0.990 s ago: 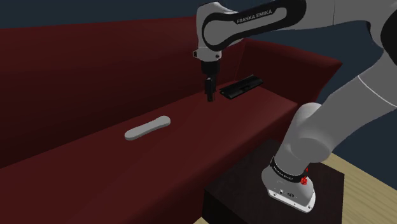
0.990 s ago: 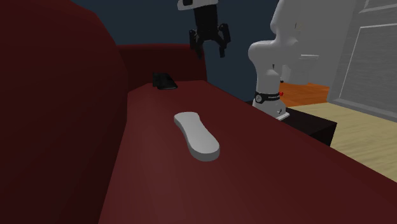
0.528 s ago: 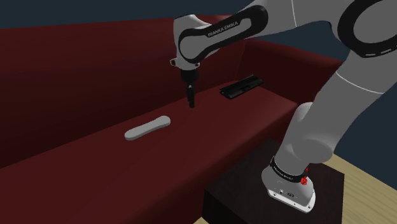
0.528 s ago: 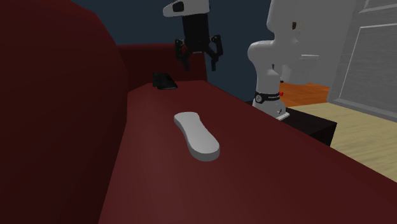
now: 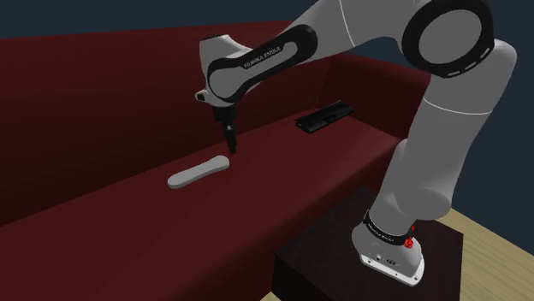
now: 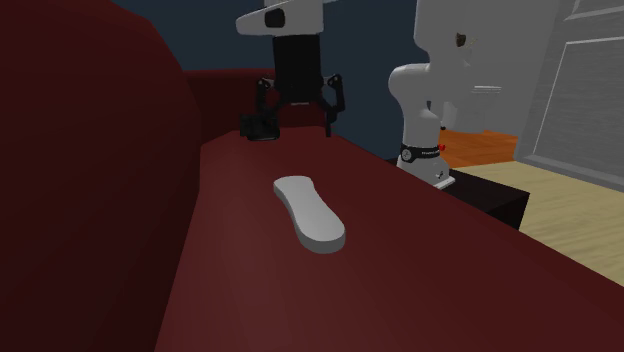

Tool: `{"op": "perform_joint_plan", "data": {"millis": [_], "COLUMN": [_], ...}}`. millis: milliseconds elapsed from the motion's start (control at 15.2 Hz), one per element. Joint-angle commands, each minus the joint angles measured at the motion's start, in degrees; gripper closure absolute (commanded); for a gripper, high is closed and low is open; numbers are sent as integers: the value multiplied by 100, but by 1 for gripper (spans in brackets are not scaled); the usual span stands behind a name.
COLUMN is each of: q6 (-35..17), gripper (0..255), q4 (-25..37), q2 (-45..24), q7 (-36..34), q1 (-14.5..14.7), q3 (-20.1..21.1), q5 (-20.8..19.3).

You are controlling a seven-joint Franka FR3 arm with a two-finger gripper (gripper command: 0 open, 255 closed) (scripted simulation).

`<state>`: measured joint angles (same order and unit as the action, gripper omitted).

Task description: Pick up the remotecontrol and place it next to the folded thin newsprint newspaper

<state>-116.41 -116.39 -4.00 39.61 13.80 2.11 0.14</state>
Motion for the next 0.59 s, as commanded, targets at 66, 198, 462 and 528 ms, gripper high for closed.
{"op": "perform_joint_plan", "data": {"millis": [66,198,462,528], "q6": [-204,-306,-478,-487], "gripper": [0,0,0,0], "q4": [398,673,1225,1257], "q2": [-479,-779,-1354,-1386], "q7": [324,520,891,911], "q1": [129,217,406,417], "q3": [139,235,426,437], "q5": [-66,-124,-270,-280]}}
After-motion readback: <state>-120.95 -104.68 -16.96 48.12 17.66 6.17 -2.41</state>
